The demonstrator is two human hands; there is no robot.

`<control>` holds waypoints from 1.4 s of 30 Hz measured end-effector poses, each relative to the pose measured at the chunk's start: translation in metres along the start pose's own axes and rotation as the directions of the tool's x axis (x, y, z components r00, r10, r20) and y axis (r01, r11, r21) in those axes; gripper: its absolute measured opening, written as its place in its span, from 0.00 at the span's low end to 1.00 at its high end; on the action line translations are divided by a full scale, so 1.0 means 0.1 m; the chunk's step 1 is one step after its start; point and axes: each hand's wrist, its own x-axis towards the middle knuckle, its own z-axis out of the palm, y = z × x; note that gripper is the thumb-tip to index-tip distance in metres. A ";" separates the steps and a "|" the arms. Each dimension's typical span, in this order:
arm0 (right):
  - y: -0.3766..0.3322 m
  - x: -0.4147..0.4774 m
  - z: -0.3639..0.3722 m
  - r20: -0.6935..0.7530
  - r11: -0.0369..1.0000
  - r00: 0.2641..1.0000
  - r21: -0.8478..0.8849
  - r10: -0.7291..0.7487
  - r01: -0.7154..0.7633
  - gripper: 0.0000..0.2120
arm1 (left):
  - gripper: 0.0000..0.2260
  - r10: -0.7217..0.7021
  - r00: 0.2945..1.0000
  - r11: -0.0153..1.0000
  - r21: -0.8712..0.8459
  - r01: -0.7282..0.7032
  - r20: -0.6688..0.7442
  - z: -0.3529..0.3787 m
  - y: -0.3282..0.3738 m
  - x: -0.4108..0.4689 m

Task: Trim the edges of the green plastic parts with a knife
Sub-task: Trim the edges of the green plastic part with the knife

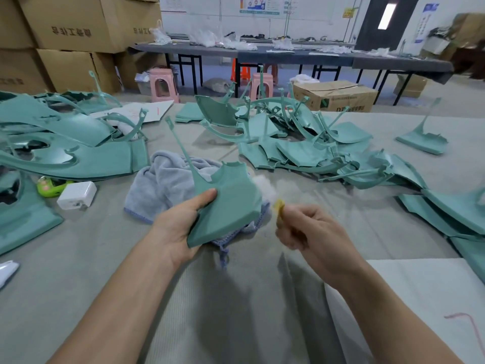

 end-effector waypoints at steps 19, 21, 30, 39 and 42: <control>-0.03 -0.02 0.15 -0.063 0.993 0.991 0.009 -0.117 0.118 0.20 | 0.07 0.028 0.996 0.999 -0.021 -0.030 -0.088 0.02 0.01 0.00; -0.04 0.00 0.13 -0.131 0.992 0.987 0.073 -0.092 0.102 0.18 | 0.07 0.029 0.996 0.999 -0.018 -0.031 -0.081 0.02 -0.01 0.02; 0.00 0.05 0.02 -0.180 0.989 0.984 0.145 -0.012 0.039 0.17 | 0.07 0.043 0.996 0.999 0.010 -0.043 -0.076 0.03 -0.04 0.03; 0.03 0.04 -0.03 -0.100 0.982 0.993 0.182 0.060 -0.041 0.18 | 0.07 0.048 0.996 0.999 0.007 -0.048 -0.080 0.02 -0.03 0.02; 0.03 0.03 0.04 -0.057 0.987 0.995 0.146 0.083 -0.074 0.18 | 0.07 0.051 0.995 0.999 0.007 -0.051 -0.084 0.03 -0.03 0.02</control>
